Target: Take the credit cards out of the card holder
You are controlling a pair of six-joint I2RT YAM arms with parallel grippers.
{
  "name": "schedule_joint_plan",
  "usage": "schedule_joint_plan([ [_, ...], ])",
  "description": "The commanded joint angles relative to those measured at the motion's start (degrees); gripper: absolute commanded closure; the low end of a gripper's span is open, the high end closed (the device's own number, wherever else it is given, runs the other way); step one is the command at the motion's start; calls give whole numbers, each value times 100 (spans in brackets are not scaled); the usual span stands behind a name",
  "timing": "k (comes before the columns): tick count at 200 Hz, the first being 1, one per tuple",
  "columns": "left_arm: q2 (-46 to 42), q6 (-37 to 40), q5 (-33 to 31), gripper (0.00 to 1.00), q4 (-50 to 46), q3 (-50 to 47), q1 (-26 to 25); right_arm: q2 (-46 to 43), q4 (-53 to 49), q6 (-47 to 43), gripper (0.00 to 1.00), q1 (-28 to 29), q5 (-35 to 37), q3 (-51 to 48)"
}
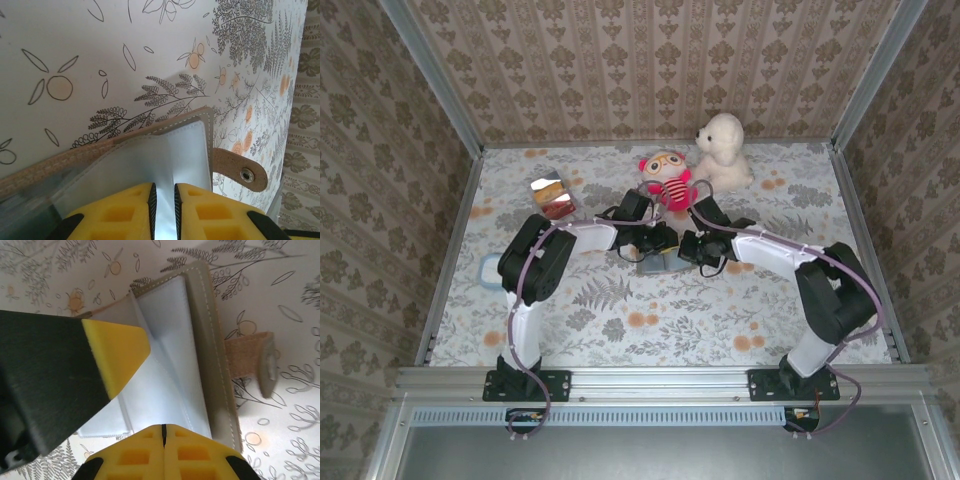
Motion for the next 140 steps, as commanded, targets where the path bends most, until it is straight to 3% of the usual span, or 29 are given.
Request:
schedule_joint_plan([
  [1, -167, 121, 21, 79, 39, -43, 12, 207, 64, 1, 93, 27, -218, 216],
  [38, -338, -366, 400, 67, 573, -98, 178, 348, -68, -127, 93, 18, -51, 259],
  [75, -892, -486, 300, 56, 238, -270, 416, 461, -71, -179, 94, 8, 143, 250],
  [120, -1498, 250, -940, 46, -1489, -468, 572, 462, -131, -285, 90, 17, 273, 287],
  [140, -1642, 313, -1169, 42, -1832, -619, 572, 417, -226, -328, 85, 18, 461, 261],
])
